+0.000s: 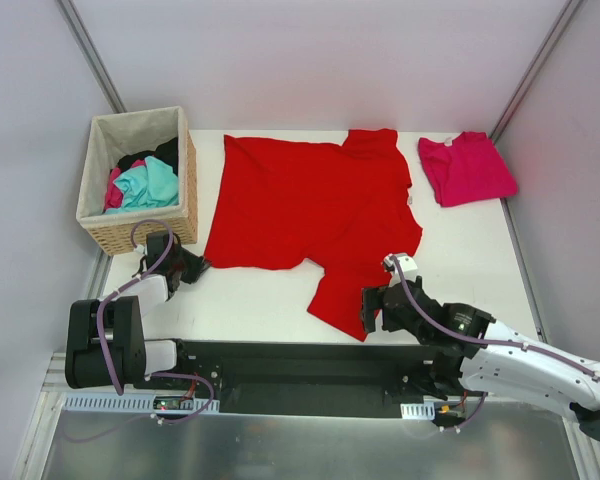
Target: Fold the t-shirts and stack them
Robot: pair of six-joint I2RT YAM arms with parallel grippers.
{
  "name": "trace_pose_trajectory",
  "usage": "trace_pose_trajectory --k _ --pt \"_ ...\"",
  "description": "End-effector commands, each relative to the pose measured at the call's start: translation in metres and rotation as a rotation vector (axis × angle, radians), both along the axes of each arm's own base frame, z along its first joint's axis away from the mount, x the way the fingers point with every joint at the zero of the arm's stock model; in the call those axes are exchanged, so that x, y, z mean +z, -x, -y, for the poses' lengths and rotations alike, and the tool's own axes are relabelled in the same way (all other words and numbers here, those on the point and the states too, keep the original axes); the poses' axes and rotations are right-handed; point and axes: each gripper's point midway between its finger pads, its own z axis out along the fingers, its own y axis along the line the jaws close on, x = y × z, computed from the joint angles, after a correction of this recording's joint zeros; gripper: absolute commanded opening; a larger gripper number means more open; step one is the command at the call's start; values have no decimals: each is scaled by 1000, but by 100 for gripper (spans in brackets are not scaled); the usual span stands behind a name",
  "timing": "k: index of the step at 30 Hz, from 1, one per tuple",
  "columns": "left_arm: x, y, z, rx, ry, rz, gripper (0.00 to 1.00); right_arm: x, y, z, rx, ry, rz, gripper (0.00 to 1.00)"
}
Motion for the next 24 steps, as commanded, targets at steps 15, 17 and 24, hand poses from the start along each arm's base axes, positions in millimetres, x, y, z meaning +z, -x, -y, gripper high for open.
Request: trace_pose_trajectory --k 15,17,24 --pt "-28 29 4 -15 31 -104 0 -51 31 -26 -99 -213 -244 97" --pt "-28 29 4 -17 34 -103 0 -53 35 -39 -76 -283 -267 97" --pt "-24 27 8 -37 56 -81 0 -48 31 -60 -53 -390 -260 98"
